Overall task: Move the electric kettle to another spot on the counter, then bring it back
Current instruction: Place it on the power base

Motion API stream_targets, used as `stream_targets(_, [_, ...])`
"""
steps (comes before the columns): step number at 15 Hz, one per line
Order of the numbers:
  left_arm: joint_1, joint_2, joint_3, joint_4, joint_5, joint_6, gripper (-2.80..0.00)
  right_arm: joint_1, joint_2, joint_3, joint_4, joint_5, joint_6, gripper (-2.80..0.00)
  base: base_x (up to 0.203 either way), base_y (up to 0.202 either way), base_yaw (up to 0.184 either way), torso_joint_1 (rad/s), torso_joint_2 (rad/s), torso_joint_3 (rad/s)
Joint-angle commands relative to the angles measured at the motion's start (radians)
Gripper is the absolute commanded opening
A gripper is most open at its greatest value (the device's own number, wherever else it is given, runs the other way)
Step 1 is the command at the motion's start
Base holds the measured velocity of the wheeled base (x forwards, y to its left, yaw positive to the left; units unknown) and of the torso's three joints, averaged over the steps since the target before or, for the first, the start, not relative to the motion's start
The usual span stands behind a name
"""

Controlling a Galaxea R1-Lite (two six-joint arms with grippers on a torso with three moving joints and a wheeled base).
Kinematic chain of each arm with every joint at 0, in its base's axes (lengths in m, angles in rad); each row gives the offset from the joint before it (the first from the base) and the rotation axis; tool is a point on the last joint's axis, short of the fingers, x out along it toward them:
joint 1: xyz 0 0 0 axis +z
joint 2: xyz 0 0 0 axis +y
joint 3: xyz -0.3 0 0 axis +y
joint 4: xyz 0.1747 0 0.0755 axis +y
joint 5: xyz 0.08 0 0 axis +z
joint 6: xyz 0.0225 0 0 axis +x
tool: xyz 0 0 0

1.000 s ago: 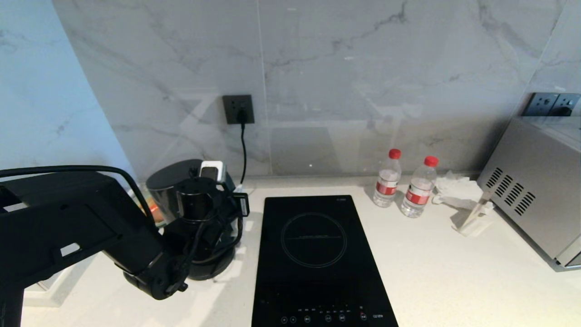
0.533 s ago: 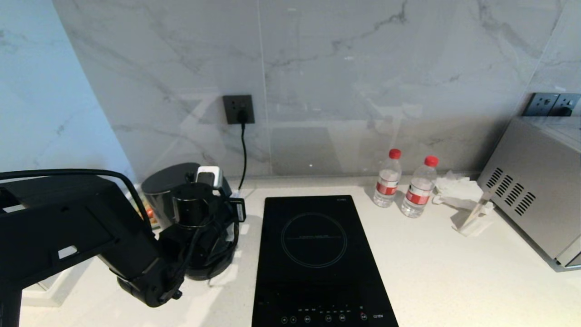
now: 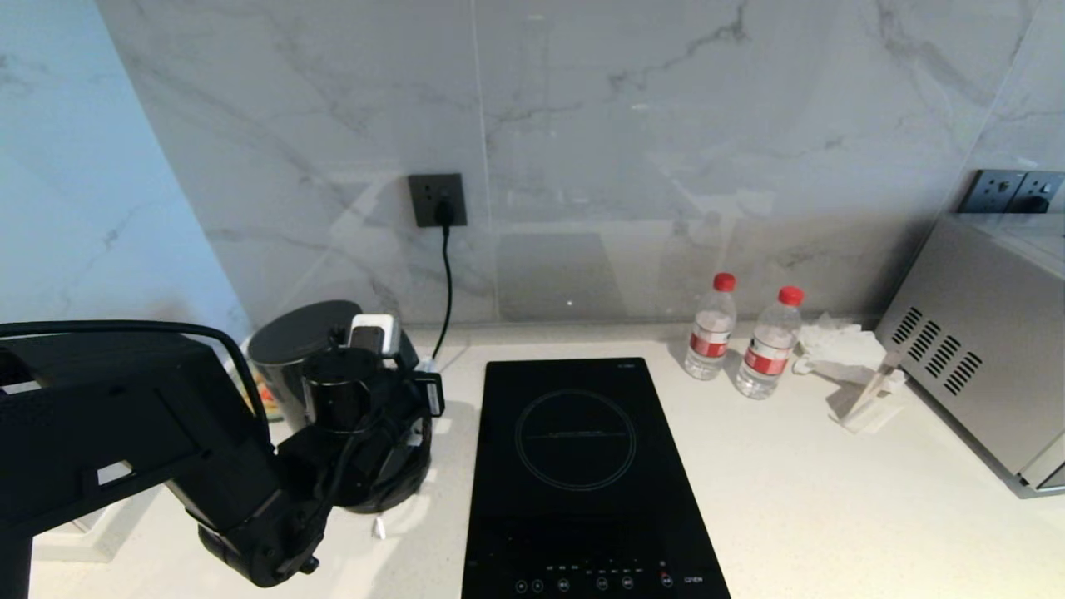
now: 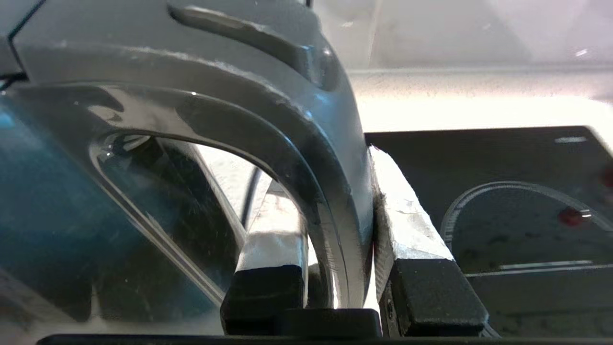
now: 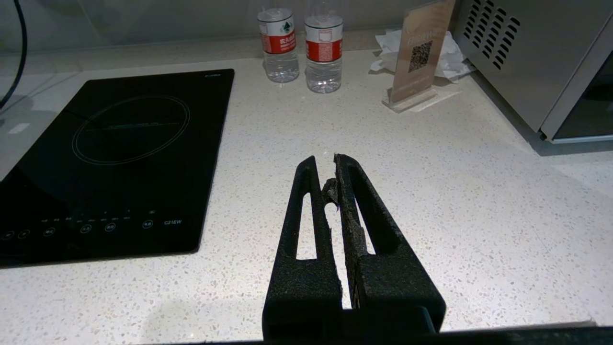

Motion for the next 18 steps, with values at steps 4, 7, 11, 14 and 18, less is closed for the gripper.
stream_targets(4, [-0.014, -0.011, 0.046, -0.02, 0.004, -0.003, -2.8, 0.0, 0.0, 0.0, 0.0, 0.0, 0.0, -2.8, 0.0, 0.0, 0.0, 0.0, 0.0, 0.0])
stream_targets(7, [-0.045, -0.029, 0.069, -0.021, 0.007, -0.001, -2.8, 0.0, 0.0, 0.0, 0.0, 0.0, 0.0, -2.8, 0.0, 0.0, 0.0, 0.0, 0.0, 0.0])
stream_targets(11, [-0.046, -0.019, 0.084, -0.021, 0.007, -0.003, -2.8, 0.0, 0.0, 0.0, 0.0, 0.0, 0.0, -2.8, 0.0, 0.0, 0.0, 0.0, 0.0, 0.0])
stream_targets(14, [-0.056, -0.027, 0.075, -0.021, 0.007, 0.0, -2.8, 0.0, 0.0, -0.001, 0.0, 0.0, 0.0, -2.8, 0.0, 0.0, 0.0, 0.0, 0.0, 0.0])
stream_targets(18, [-0.056, -0.035, 0.056, -0.019, 0.007, 0.002, -2.8, 0.0, 0.0, 0.0, 0.0, 0.0, 0.0, -2.8, 0.0, 0.0, 0.0, 0.0, 0.0, 0.0])
